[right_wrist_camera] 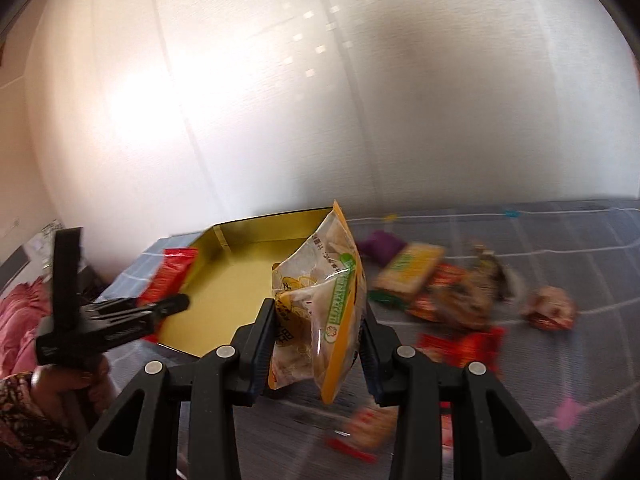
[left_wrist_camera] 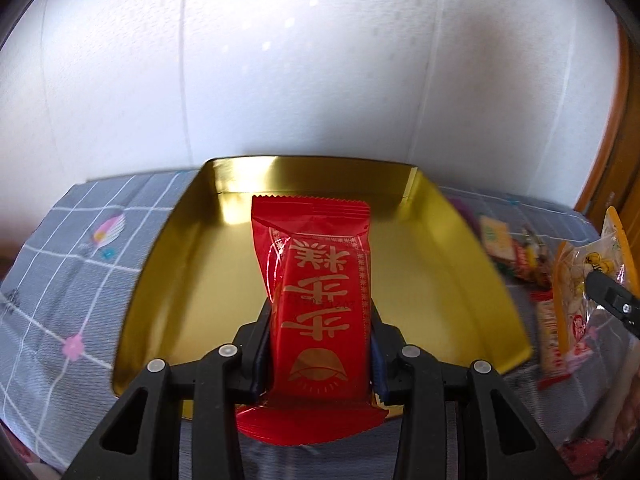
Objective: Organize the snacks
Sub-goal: 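Place the red packet in the gold tin with left gripper while right carries the bag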
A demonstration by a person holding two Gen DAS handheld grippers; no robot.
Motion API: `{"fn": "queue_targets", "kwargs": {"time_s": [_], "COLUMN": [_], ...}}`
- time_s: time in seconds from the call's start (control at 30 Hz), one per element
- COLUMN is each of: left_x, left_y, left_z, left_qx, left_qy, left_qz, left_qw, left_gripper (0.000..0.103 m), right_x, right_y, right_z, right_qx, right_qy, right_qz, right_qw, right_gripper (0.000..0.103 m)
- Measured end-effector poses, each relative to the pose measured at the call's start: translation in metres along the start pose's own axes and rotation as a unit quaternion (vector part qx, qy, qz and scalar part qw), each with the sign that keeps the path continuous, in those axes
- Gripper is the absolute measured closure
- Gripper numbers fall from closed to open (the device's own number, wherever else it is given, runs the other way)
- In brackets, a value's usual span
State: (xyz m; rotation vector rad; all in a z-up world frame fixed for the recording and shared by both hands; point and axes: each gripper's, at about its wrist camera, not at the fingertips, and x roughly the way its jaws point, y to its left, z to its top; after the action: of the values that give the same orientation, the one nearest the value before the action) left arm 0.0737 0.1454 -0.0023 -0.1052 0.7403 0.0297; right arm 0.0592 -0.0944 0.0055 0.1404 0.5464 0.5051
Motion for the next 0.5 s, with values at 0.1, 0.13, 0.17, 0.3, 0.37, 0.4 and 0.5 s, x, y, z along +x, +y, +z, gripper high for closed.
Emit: {"fn": "queue_targets", "kwargs": {"time_s": [0.1,0.13,0.17,0.3,0.37,0.4,0.5], "left_x": [0.006,0.008,0.010,0.014,0.016,0.015,0.015], "left_y": [0.019,0.021,0.026,0.045,0.052,0.054,0.059], "left_z": [-0.001,-0.002,-0.003,-0.006,-0.008,-0.008,-0.010], "left_qx": [-0.016,-0.019,-0.024,-0.038,-0.046,-0.043,-0.046], "left_qy": [0.010,0.013,0.016,0.026,0.029,0.027,0.031], "left_qz": [0.011,0.015,0.019,0.037,0.041,0.047,0.050], "left_qw": [0.9998,0.9996,0.9994,0.9982,0.9977,0.9976,0.9972], "left_gripper": [0.063,0.062,0.062,0.061,0.061,0.061,0.060], "right_x": [0.022,0.027,0.033,0.062,0.074,0.081,0.098], "right_y": [0.021,0.025,0.030,0.044,0.047,0.049,0.053], "right_z": [0.002,0.002,0.002,0.003,0.004,0.004,0.005], "right_qx": [-0.011,-0.014,-0.016,-0.008,0.005,0.009,0.019], "right_qy": [0.019,0.024,0.031,0.061,0.073,0.079,0.096], "right_qz": [0.020,0.025,0.031,0.050,0.058,0.059,0.063], "right_qw": [1.000,0.999,0.999,0.997,0.996,0.995,0.993], "right_gripper": [0.064,0.064,0.064,0.064,0.064,0.064,0.064]}}
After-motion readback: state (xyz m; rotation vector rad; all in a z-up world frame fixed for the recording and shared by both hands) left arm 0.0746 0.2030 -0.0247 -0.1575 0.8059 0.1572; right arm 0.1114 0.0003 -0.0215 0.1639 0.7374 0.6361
